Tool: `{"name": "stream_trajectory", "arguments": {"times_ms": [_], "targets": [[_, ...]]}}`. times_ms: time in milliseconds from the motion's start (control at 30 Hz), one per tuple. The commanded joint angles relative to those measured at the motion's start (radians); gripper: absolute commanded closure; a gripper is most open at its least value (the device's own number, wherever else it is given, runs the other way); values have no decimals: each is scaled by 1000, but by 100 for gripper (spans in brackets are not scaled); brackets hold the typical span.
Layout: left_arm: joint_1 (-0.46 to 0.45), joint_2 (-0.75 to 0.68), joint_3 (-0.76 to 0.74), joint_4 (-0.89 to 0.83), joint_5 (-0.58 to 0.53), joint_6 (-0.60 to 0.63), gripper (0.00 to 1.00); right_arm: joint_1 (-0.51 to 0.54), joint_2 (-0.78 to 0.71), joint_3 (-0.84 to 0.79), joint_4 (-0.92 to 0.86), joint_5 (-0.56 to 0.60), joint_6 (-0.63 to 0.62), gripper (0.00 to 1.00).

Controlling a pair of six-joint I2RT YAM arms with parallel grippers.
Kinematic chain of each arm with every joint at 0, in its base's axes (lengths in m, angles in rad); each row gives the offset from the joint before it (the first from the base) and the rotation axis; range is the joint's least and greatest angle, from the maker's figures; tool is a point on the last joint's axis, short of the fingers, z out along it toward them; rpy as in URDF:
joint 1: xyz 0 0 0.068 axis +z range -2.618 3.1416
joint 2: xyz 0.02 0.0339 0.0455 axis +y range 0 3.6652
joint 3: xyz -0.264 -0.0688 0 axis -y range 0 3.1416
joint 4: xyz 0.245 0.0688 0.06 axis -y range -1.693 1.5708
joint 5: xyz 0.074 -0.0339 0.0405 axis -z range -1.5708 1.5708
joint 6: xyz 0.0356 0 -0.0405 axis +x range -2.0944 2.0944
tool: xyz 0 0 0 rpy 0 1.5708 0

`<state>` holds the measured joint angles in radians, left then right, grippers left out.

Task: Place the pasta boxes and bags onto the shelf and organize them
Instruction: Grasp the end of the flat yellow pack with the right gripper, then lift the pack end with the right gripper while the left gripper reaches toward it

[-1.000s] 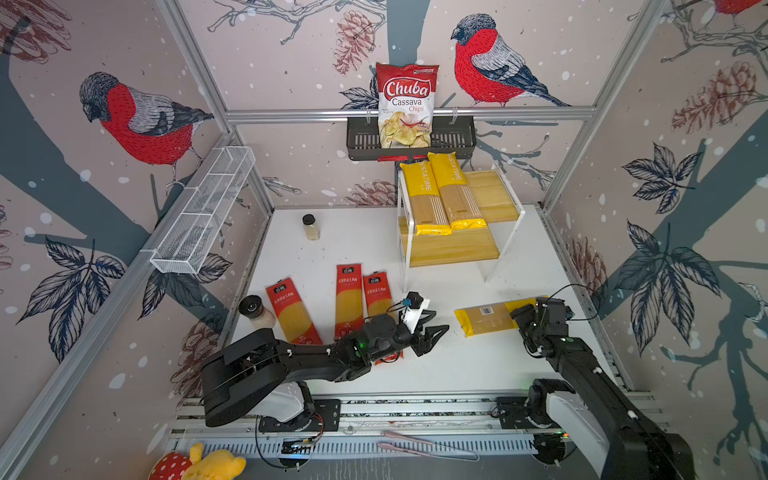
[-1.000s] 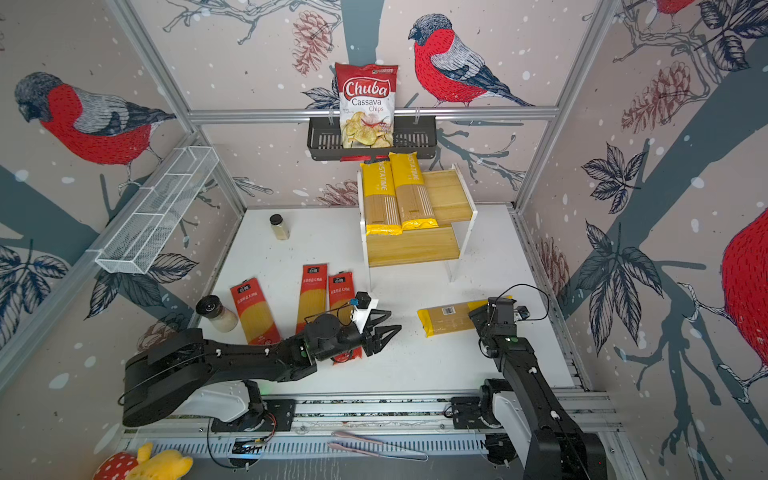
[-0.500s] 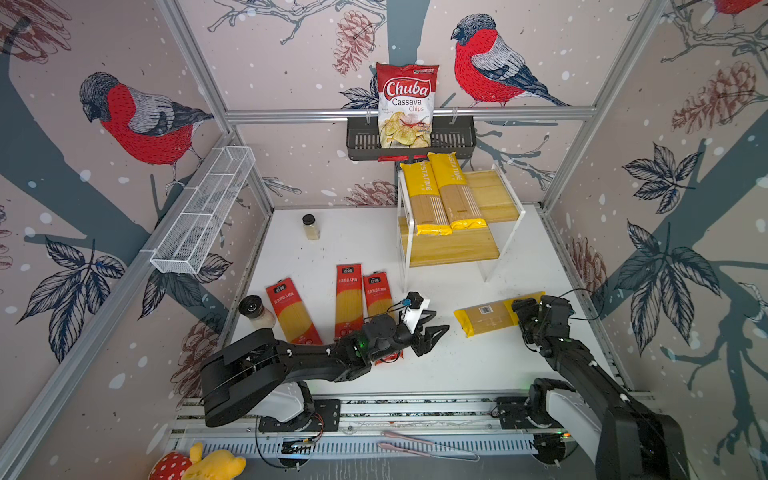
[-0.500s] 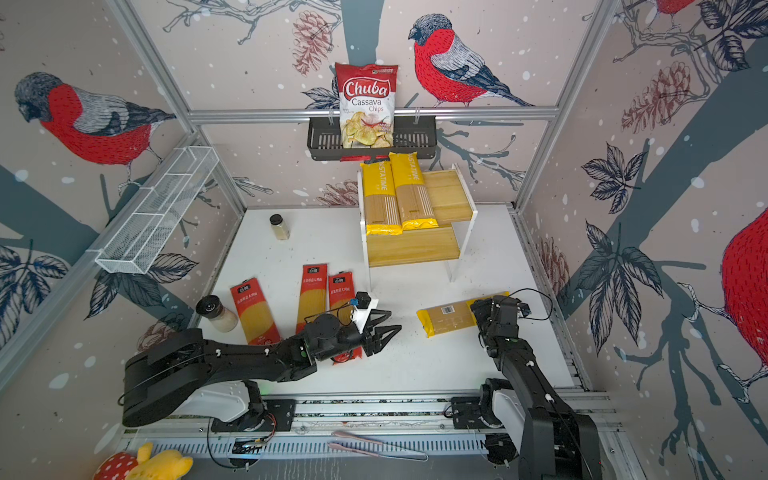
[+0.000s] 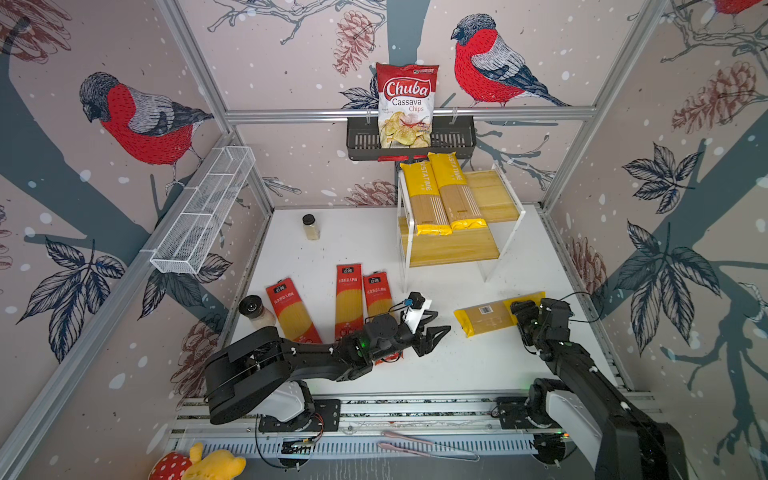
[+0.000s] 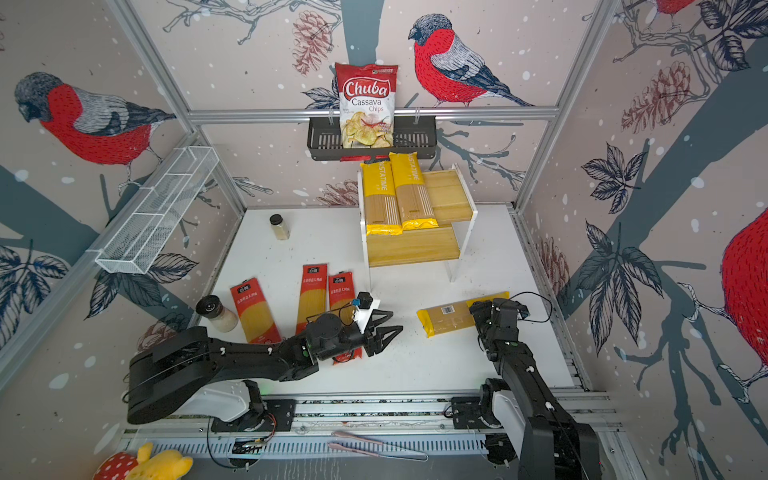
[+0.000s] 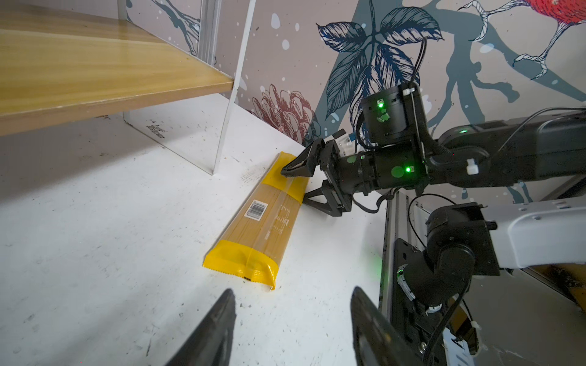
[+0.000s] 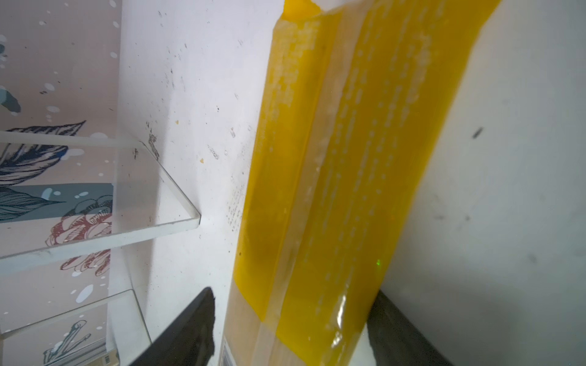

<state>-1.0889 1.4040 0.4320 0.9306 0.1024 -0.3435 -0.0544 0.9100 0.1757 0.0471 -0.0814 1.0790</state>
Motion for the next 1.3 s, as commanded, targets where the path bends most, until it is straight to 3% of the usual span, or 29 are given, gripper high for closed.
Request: {"name": "stream_trajectory", "arguments": {"times_ms": [0,200,367,633,833,1267], "targets": [[0,-8,4,41,0,-2,43,1,43,-37,-47,-15,42,28],[0,-16,5,31,-1,-3,43,1,106,-39,38,-30,54,49],[0,-12,7,29,-2,2,43,2,59,-98,158,-38,102,65],[0,-5,14,16,1,1,43,4,32,-110,196,-48,78,92],[-1,16,26,9,3,2,43,5,-45,-68,143,-67,37,100],[-78,82,148,-155,-45,136,42,78,-270,76,-101,-66,73,100]]}}
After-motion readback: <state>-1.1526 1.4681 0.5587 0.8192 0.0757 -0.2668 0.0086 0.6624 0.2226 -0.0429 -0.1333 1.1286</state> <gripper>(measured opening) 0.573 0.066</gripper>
